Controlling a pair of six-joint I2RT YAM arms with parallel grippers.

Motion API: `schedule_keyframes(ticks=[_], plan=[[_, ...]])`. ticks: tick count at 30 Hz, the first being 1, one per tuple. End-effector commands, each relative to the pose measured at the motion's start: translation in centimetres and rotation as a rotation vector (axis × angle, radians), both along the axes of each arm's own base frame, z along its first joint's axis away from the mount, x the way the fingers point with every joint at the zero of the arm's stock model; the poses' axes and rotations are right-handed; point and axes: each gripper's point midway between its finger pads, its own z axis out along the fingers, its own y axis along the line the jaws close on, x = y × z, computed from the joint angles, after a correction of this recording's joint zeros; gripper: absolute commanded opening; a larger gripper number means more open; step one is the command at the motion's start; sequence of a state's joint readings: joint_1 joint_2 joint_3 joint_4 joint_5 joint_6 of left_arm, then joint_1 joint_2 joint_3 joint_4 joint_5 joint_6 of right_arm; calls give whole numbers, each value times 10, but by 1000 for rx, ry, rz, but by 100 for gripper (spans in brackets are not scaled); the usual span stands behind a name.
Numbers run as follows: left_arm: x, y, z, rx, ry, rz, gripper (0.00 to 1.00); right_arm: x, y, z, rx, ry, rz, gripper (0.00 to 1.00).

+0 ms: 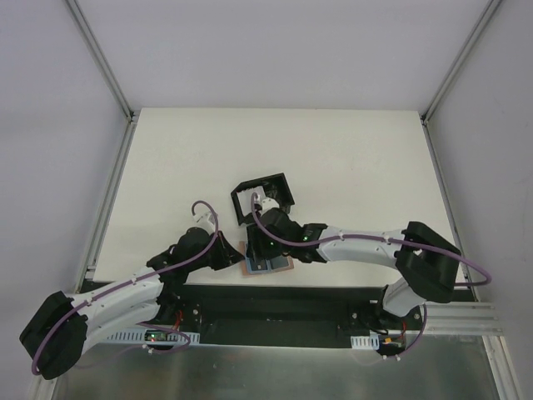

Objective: Put the credit cards into the card holder
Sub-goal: Insert the credit card into the card holder.

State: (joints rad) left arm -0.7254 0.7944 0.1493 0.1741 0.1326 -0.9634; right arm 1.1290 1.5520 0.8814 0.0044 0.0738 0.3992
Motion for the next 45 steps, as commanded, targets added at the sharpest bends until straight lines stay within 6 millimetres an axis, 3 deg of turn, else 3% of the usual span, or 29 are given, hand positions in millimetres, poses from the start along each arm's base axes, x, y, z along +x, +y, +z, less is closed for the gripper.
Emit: schedule_keyframes(ticks=[1,15,34,39,45], plan=[[4,-9,20,-33,-45,-36,0,-4,5,-6,-99,-24,23,56],[4,-8,22,-36,-51,-36,0,-7,-3,-16,-239,-49,21,53],[1,-5,15,-29,-40,-31,0,2,-23,5,-293,-115,-31,46],[0,-4,13,-27,-33,-25,0,5,-35,10,-314,-131,-57,46],[-1,-3,10,-21,-25,-24,0,9,-49,17,-358,-168,-77,54]])
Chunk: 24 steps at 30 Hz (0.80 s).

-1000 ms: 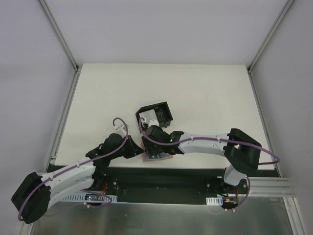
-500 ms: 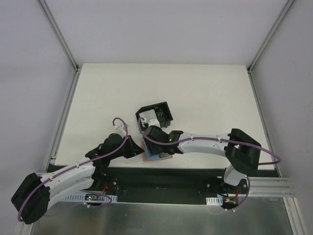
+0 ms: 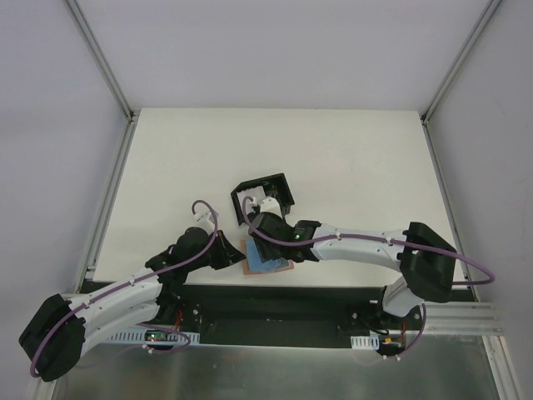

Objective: Put the credit cards into the card holder
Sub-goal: Insert the credit card into the card holder.

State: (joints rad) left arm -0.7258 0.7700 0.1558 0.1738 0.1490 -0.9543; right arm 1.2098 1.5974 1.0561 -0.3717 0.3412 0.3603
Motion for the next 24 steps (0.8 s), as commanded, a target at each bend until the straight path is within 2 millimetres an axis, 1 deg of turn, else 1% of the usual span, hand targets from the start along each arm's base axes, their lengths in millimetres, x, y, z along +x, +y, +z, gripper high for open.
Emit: schedule_keyframes(ticks=[1,4,6,8,10,13,15,18,20,24], plan=[[-1,0,1,2,-4,-8,0,5,-10,17,-26,-47,-8,55],[-1,0,1,3,-2,-8,0,2,-6,14,-14,-26,-9,56],[-1,0,1,2,-4,-8,0,-2,3,11,7,-3,25,54],[-1,0,2,-2,-6,-8,0,-4,6,9,7,11,26,55],[-1,1,2,-4,-6,-5,0,-1,-1,8,-39,9,-13,58],[-1,1,0,0,-3,-3,0,-1,-4,7,-65,12,-5,59],[-2,1,-1,1,1,-5,0,0,-7,9,-83,9,-21,63],[-2,1,-1,1,0,-4,0,-1,-4,9,-80,6,-11,64],[-1,1,0,1,-3,-7,0,0,-6,9,-97,11,-22,68],[-2,0,0,4,1,-10,0,-3,-2,4,-105,26,-8,68]])
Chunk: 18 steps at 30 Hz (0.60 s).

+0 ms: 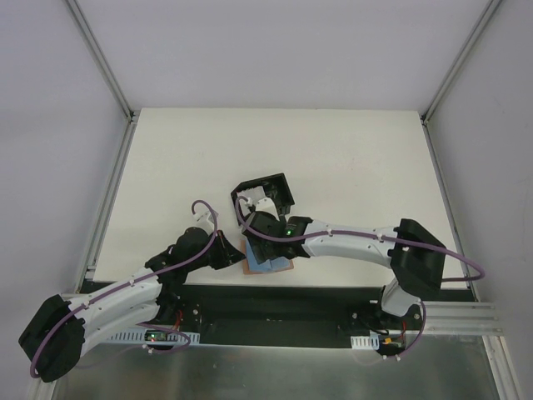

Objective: Put the credit cards into the card holder
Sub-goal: Insert the credit card into the card holder.

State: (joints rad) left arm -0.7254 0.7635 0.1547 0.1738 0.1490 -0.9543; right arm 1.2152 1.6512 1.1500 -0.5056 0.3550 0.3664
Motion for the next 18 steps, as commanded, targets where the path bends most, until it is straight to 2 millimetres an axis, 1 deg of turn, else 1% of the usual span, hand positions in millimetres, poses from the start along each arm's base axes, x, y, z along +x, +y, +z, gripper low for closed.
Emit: schedule_keyframes(ticks=[1,3,4,7,8,9,11,14,18], plan=[[-2,0,-1,7,5,-11,0,-3,4,1,-11,12,2,68],[-3,1,-2,6,7,-9,0,-5,7,-2,4,30,9,68],[-3,1,-2,5,8,-8,0,-5,6,-2,2,28,-1,68],[-4,2,-5,7,13,-3,0,-3,-2,-6,10,36,-39,73],[-4,3,-6,10,17,0,0,-3,-4,-9,29,54,-49,75],[-4,3,-7,11,18,2,0,-3,-2,-10,65,68,-55,75],[-4,4,-9,16,21,5,0,-7,-7,-22,103,115,-74,75],[-5,5,-12,23,28,3,0,-11,-6,-31,161,153,-95,75],[-6,7,-17,35,37,5,0,-15,-6,-41,185,195,-109,74]])
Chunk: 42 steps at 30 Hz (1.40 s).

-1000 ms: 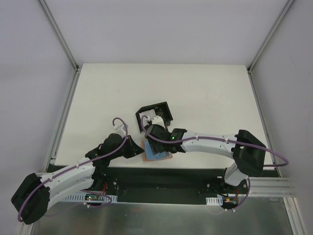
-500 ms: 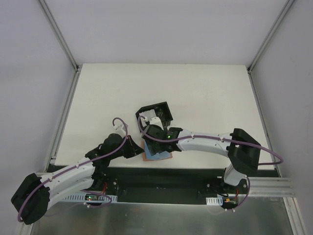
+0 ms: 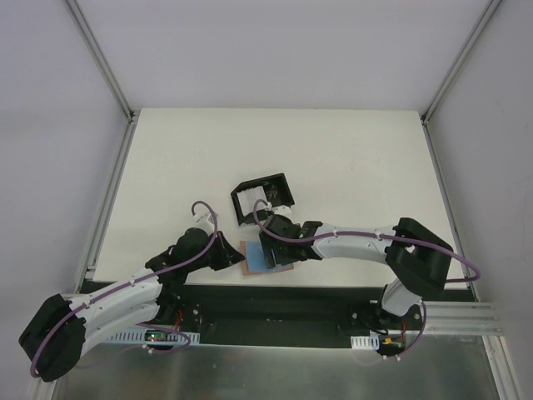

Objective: Put the credit cards into the card holder
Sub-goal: Insert the credit card into the card holder.

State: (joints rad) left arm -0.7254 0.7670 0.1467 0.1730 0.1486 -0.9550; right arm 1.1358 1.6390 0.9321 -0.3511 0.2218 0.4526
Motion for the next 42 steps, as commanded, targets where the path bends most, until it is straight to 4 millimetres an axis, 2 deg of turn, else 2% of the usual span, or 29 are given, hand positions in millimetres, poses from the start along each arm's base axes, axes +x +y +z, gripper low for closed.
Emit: schedule_keyframes(ticks=[1,4,7,11,14,25,38,42], plan=[[-5,6,-13,31,29,6,0,-5,26,13,156,36,-18,73],[-5,8,-16,35,32,16,0,-3,24,15,138,25,-29,71],[-5,8,-17,40,35,17,0,4,14,26,73,-42,-50,73],[-5,8,-18,41,37,16,0,9,19,50,72,-134,-9,75],[-5,8,-18,47,37,13,0,8,29,58,103,-152,21,76],[-5,9,-20,53,44,18,0,-2,24,30,87,-64,-6,77],[-5,9,-21,52,44,21,0,-11,34,9,171,49,-27,75],[-5,9,-22,53,48,22,0,-14,44,3,244,112,-28,74]])
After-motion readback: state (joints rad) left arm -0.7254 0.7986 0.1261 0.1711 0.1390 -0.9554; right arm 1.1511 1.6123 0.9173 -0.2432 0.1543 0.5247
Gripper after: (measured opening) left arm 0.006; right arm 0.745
